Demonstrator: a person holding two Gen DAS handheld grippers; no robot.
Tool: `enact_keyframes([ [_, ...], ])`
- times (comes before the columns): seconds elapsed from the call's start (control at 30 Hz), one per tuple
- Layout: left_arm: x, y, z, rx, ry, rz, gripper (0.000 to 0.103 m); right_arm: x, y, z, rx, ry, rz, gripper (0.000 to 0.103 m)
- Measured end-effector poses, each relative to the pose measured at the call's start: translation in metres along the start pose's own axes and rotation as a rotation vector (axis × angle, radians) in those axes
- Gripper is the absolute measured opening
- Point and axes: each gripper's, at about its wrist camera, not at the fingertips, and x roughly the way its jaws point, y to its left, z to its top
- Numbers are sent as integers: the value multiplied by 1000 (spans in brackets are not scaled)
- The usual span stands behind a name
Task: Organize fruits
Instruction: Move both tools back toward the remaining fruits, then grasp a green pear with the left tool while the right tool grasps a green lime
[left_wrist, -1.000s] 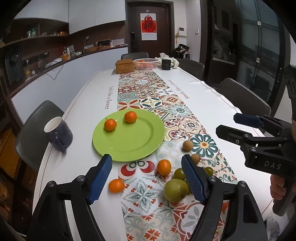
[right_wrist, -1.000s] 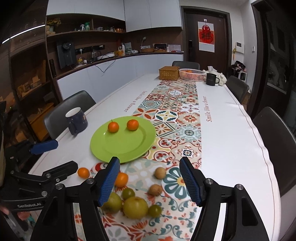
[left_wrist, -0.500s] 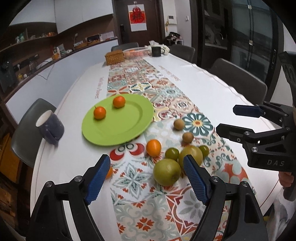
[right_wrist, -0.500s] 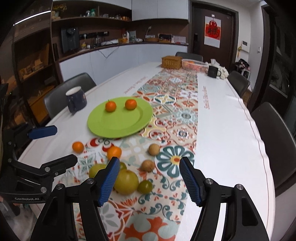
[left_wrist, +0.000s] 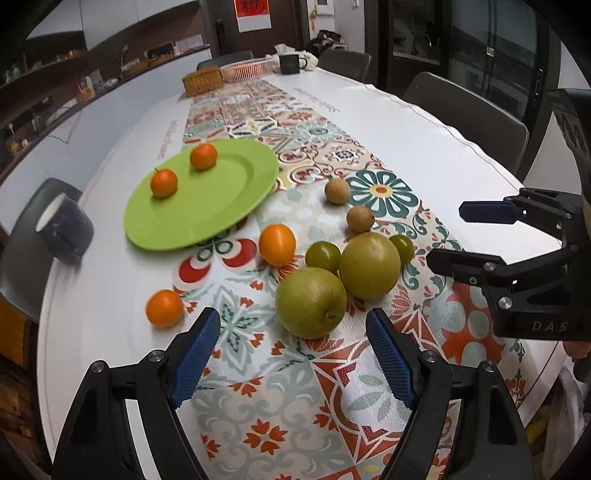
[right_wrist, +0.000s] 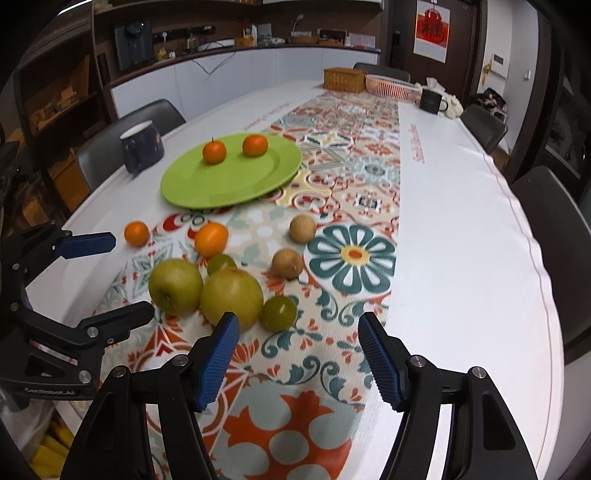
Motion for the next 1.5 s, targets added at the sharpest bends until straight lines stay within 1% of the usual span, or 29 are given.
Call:
enact_keyframes([
  [0.17,16,-2,-2,-1,37,-18,81,11,-2,-3,5,31,8,67],
  [0.4,30,-2,1,-6,57,-20,81,24,-3,-1,-15,47,-1,67],
  [0.63,39,2,6,-31,71,-40,81,37,-2,3,-21,69,9,63],
  [0.83,44,5,9,-43,71,-57,81,45,-3,7,-22,79,13,57],
  [0.87,45,5,10,-46,72,-61,80,46,-3,8,-22,79,13,57],
  [0.93,47,7,10,-58,76,-77,75,49,-3,9,-21,80,19,55],
  [1.0,50,7,9,-65,85,-89,66,53,-3,10,-19,86,28,53],
  [1.07,52,6,9,-68,92,-98,60,57,-3,11,-15,91,45,48],
  [1.13,53,7,8,-71,96,-109,56,59,-2,12,-18,85,54,48],
  [1.2,52,6,8,-75,94,-127,50,60,-2,14,-22,80,58,48],
  [1.4,48,10,6,-102,97,-135,50,65,0,19,-37,69,58,48],
  [1.5,44,15,5,-114,92,-112,50,67,1,21,-37,63,62,47],
])
